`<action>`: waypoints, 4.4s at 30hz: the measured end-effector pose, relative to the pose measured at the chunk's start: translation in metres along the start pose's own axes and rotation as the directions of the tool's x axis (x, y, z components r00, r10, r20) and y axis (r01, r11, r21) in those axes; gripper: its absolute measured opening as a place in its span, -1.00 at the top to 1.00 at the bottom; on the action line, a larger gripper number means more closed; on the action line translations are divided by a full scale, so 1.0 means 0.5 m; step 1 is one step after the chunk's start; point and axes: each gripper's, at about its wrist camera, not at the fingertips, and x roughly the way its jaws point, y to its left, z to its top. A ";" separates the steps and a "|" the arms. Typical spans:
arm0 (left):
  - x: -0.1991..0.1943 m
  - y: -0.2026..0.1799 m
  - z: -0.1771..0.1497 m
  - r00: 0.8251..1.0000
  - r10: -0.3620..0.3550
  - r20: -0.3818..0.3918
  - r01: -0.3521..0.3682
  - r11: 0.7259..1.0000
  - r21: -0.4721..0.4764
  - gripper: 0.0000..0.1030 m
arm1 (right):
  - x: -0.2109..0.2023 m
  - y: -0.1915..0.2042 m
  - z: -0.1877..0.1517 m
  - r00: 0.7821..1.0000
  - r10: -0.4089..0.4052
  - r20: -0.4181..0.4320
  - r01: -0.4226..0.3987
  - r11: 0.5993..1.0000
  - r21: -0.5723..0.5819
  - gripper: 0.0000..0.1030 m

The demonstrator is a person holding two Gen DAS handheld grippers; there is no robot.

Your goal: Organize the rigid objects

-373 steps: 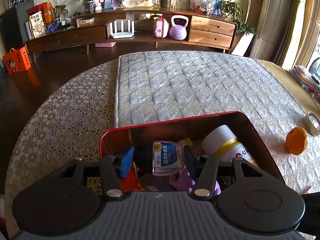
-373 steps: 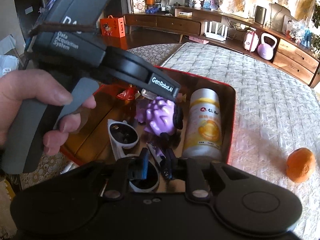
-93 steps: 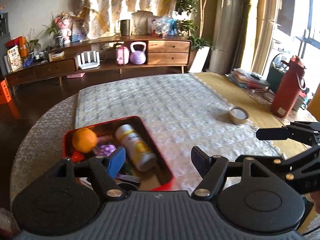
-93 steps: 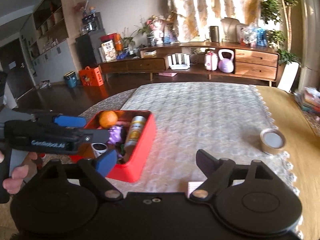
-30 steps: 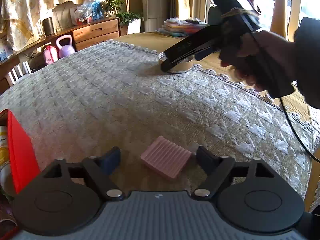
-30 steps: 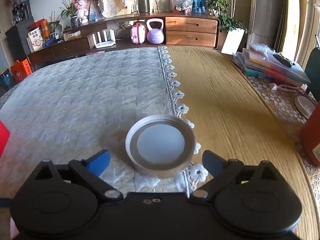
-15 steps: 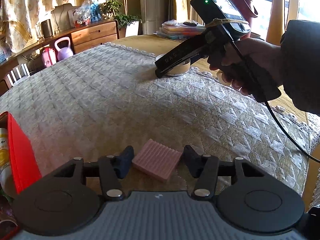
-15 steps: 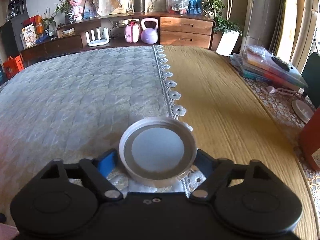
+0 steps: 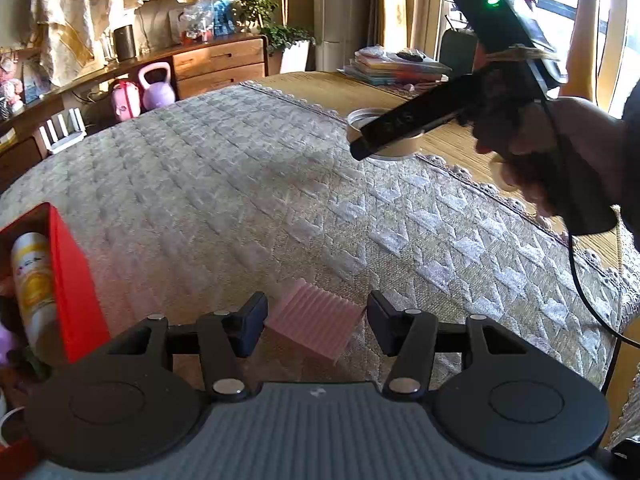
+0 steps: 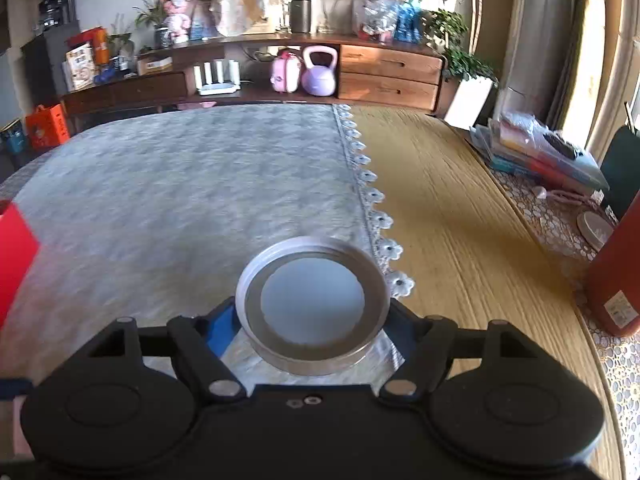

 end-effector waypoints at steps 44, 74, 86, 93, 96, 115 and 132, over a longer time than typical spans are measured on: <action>-0.372 0.236 -0.013 0.959 0.262 0.108 -0.229 0.942 -0.247 -0.05 | -0.275 0.356 0.027 0.950 0.309 0.045 -0.293 0.932 -0.213 -0.47; -0.205 0.412 -0.051 0.954 0.300 -0.029 -0.294 0.907 -0.303 -0.05 | -0.105 0.571 0.008 0.957 0.274 -0.100 -0.291 0.865 -0.408 -0.46; -0.169 0.420 -0.067 0.962 0.265 -0.060 -0.270 0.903 -0.335 0.01 | -0.099 0.580 -0.007 0.972 0.224 -0.068 -0.231 0.867 -0.441 -0.49; -0.168 0.425 -0.077 0.964 0.253 -0.081 -0.265 0.893 -0.363 0.01 | -0.113 0.577 -0.005 0.967 0.247 -0.065 -0.251 0.872 -0.421 -0.58; -0.178 0.423 -0.082 0.965 0.253 -0.075 -0.262 0.889 -0.375 0.01 | -0.121 0.564 -0.001 0.965 0.258 -0.054 -0.257 0.882 -0.394 -0.58; -0.318 0.339 -0.069 0.959 0.279 0.037 -0.248 0.900 -0.359 -0.31 | -0.242 0.459 0.012 0.940 0.339 0.044 -0.328 0.931 -0.162 -0.75; -0.416 0.243 -0.079 0.945 0.302 0.128 -0.238 0.900 -0.366 -0.67 | -0.336 0.392 -0.012 0.908 0.380 0.174 -0.370 0.925 -0.088 -1.00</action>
